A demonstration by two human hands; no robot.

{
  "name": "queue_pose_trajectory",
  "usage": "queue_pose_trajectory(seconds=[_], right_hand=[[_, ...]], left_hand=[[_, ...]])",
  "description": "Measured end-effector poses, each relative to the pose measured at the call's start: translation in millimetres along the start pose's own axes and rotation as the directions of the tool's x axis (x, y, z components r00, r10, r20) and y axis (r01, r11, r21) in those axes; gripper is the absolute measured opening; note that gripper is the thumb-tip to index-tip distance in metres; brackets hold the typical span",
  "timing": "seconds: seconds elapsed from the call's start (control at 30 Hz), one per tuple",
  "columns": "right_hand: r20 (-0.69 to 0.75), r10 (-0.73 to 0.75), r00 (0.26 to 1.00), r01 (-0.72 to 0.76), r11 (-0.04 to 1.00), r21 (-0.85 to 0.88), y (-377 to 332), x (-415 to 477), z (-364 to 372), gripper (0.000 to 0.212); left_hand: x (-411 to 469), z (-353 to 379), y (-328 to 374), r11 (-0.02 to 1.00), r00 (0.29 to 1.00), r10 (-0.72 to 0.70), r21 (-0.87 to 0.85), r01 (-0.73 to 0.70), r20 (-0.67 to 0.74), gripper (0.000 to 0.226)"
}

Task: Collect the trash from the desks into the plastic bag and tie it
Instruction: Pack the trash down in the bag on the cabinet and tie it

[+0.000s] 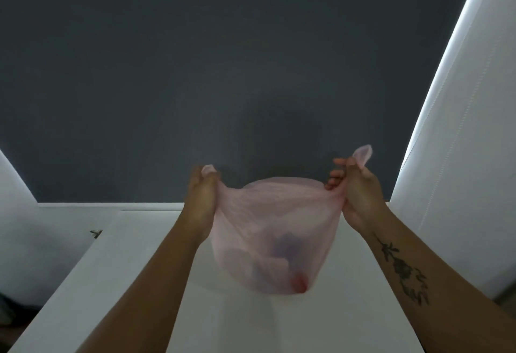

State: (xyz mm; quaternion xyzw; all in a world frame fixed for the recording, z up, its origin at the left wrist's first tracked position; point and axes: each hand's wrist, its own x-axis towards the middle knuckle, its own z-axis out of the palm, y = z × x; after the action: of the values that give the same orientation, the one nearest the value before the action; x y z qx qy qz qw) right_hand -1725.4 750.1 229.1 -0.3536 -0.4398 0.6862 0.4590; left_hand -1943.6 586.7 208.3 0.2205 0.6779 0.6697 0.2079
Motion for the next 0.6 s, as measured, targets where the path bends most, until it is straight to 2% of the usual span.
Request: queue_pose_trajectory(seconds=[0.1,0.2,0.23,0.33,0.47,0.53,0.6], right_hand=[[-0.094,0.073,0.993,-0.065,0.994,0.094,10,-2,-8,0.034],[-0.149,0.156,0.977,-0.153,0.988,0.030,22,-8,-8,0.031],[-0.144,0.167,0.975,-0.174,0.984,-0.035,26,-11,-7,0.028],[-0.070,0.218,0.973,-0.225,0.969,-0.105,34,-20,-2,0.014],[0.031,0.190,0.981,-0.191,0.981,0.032,40,-31,-2,0.030],[0.012,0.189,0.982,-0.189,0.980,0.060,45,-37,2,0.032],[-0.030,0.221,0.975,-0.218,0.973,0.080,53,-40,7,0.029]], left_hand=[[-8,1,-5,0.981,0.988,0.121,0.141,-0.133,0.093,0.028],[-16,7,-12,0.964,0.990,0.138,0.225,-0.142,0.033,0.023],[-18,10,-14,0.979,0.994,0.105,0.179,-0.101,-0.010,0.024],[-21,13,-18,0.989,0.993,-0.078,-0.133,0.066,-0.087,0.026],[-32,15,-20,0.933,0.974,-0.193,-0.329,0.145,-0.119,0.026],[-40,19,-19,0.903,0.967,-0.233,-0.394,0.174,-0.105,0.032],[-49,27,-17,0.873,0.969,-0.246,-0.441,0.209,-0.028,0.032]])
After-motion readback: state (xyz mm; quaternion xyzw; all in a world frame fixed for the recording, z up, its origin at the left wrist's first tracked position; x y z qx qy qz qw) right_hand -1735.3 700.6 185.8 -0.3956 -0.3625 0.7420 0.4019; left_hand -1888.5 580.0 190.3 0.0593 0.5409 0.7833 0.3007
